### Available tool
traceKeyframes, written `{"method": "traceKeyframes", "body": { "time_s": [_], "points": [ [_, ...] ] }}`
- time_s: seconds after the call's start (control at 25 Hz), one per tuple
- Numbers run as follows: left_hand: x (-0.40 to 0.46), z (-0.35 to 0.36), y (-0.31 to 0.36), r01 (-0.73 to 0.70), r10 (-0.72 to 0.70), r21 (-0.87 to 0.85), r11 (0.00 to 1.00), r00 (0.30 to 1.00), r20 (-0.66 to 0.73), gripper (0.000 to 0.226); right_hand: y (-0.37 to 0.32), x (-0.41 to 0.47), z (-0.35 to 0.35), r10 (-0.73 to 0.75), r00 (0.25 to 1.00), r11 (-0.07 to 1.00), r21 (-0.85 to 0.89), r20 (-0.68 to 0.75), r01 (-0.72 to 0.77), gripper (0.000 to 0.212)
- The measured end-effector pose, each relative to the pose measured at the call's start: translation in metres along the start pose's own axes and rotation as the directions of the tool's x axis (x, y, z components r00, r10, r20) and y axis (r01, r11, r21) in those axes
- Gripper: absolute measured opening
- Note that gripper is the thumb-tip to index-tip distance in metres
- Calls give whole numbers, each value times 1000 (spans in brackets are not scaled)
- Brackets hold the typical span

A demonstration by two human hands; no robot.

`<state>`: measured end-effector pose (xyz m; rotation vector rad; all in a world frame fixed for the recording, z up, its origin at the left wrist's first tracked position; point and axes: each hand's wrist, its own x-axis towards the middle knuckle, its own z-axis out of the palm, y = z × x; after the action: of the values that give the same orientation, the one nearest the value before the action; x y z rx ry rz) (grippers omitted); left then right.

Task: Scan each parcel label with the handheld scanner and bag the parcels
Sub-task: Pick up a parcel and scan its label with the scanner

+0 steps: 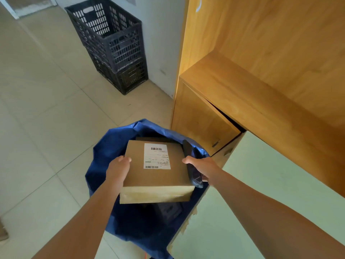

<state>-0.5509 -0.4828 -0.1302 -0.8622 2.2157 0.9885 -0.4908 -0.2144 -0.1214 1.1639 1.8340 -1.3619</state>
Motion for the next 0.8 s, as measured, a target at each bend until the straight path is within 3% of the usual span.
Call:
{"method": "traceKeyframes", "body": {
  "time_s": [0.2,0.48,0.64,0.8],
  "points": [
    [-15,8,-7,-172,154,-134,976,979,-137,79,12,-2,-7,-95,989,995,16,-117,97,62],
    [-65,4,5,-354,328,-135,925,927,-182,54,19,-37,-16,-145,976,984,82,-163,160,43],
    [-104,5,19,-457,437,-125,881,886,-158,43,31,-75,-25,-185,955,968,126,-232,218,53],
    [-156,28,36,-576,570,-93,812,818,-78,58,58,-121,-57,-194,927,943,201,-322,267,55]
  ]
}}
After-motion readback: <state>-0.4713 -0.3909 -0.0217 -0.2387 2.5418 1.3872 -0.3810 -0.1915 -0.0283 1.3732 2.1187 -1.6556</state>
